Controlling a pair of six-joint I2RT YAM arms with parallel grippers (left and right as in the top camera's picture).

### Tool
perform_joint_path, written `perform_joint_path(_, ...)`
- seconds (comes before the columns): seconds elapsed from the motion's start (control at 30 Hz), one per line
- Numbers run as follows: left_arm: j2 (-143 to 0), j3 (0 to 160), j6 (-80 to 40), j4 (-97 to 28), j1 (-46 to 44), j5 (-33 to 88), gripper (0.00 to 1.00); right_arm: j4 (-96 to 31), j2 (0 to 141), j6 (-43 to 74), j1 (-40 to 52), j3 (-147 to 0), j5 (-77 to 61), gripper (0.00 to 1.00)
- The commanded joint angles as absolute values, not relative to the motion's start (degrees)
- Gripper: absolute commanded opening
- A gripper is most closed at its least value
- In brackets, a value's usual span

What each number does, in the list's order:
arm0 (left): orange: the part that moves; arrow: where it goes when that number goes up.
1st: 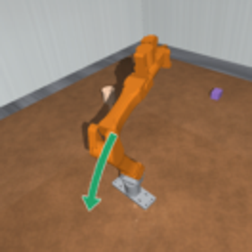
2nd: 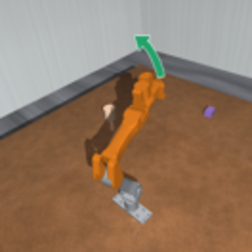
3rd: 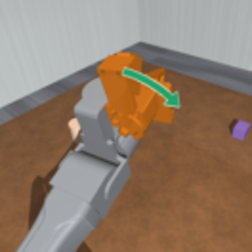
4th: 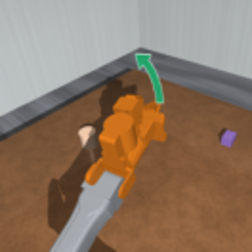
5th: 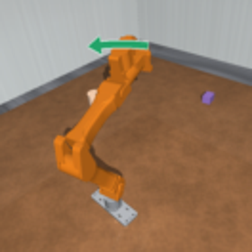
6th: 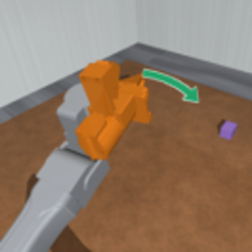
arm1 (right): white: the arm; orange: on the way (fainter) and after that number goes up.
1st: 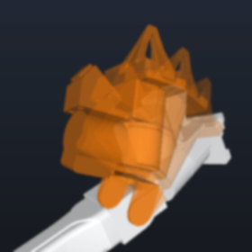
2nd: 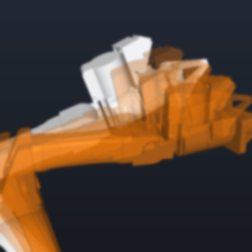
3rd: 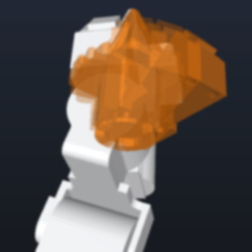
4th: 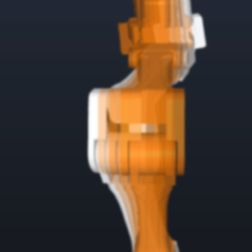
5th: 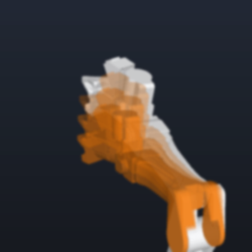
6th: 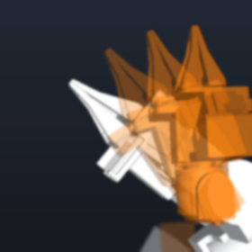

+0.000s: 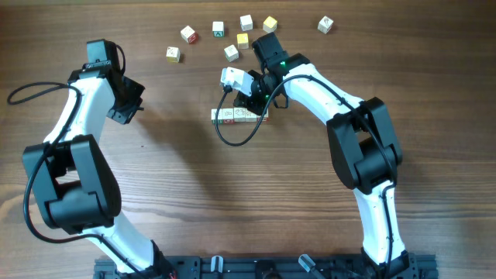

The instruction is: Form a horizontal line

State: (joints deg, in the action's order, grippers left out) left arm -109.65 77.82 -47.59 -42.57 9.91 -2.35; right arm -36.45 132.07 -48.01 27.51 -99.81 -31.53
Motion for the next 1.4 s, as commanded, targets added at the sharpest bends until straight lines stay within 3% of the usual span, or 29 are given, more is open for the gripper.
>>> perform_joint_path(0.0, -108.97, 77.08, -46.92, -42.41, 9.98, -3.7, 0.04, -36.82, 133.36, -47.35, 27.79, -100.42, -33.56, 0.04)
perform_joint_path(1.0, -108.97, 77.08, -46.92, -42.41, 9.98, -3.73, 0.04, -36.47, 133.36, -47.46, 27.79, -100.42, -33.39, 0.04)
perform_joint_path(1.37, -108.97, 77.08, -46.94, -42.41, 9.98, -3.73, 0.04, -29.85, 133.36, -47.48, 27.77, -100.42, -16.38, 0.04)
